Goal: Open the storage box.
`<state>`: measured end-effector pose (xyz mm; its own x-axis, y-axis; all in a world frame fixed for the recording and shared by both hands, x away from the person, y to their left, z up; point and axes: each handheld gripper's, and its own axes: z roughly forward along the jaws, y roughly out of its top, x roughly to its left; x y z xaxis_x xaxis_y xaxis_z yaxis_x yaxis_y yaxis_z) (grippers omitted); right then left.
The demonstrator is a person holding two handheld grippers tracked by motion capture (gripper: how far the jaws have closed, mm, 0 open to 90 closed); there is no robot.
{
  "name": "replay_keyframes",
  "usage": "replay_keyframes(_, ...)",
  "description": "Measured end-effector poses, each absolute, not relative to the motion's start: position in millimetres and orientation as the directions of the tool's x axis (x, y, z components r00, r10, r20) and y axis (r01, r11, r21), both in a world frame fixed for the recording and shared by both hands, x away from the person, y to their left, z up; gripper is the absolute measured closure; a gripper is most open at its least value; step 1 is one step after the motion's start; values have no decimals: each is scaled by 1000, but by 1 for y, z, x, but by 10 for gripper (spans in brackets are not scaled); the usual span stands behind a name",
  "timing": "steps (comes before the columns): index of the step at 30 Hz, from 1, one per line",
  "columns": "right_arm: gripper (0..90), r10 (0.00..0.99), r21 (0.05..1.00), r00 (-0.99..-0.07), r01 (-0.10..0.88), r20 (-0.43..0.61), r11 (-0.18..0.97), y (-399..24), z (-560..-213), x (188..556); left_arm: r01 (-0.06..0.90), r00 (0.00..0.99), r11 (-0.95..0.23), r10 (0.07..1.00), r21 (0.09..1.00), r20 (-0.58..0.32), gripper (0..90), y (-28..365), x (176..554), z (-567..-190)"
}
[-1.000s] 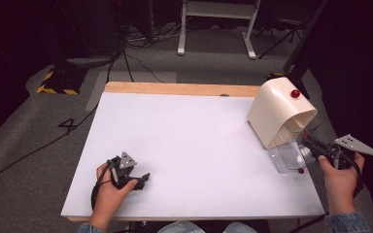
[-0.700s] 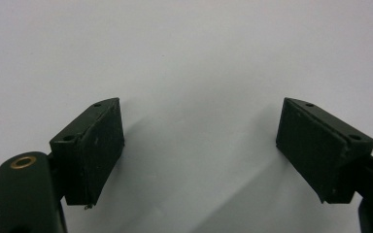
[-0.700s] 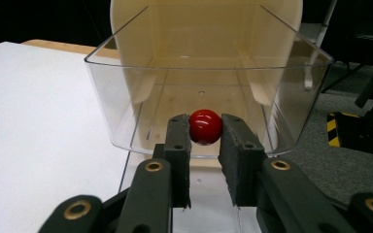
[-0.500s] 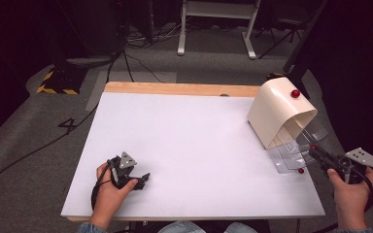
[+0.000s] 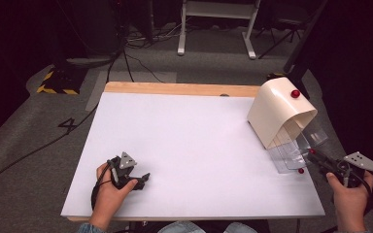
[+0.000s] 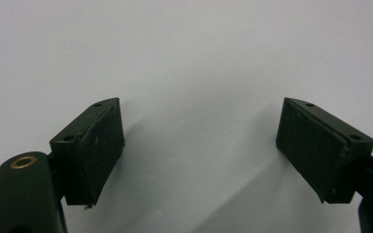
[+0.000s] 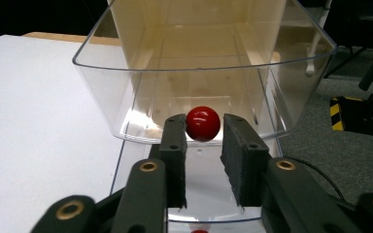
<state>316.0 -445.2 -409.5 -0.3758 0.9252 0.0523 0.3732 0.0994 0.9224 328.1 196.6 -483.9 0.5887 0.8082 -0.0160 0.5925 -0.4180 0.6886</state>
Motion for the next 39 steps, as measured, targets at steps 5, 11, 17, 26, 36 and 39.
replay_keyframes(5,562,930,921,-363,378,54,94,-447,-411,314,592,590,-417,807,690,-18,177,197,328,-484)
replay_keyframes(11,482,930,924,-362,373,61,84,-448,-404,308,591,590,-419,807,689,-15,177,197,328,-484)
replay_keyframes(17,459,923,928,-380,361,57,91,-444,-392,301,592,592,-415,805,690,-24,192,198,327,-482)
replay_keyframes(26,440,873,929,-486,339,37,149,-412,-377,294,591,593,-435,805,679,-1,205,215,310,-480)
replay_keyframes(36,392,776,915,-630,323,18,241,-357,-374,298,593,595,-424,804,684,-17,193,220,302,-482)
replay_keyframes(39,375,747,900,-665,341,26,272,-342,-381,301,591,597,-423,802,687,-19,192,220,302,-483)
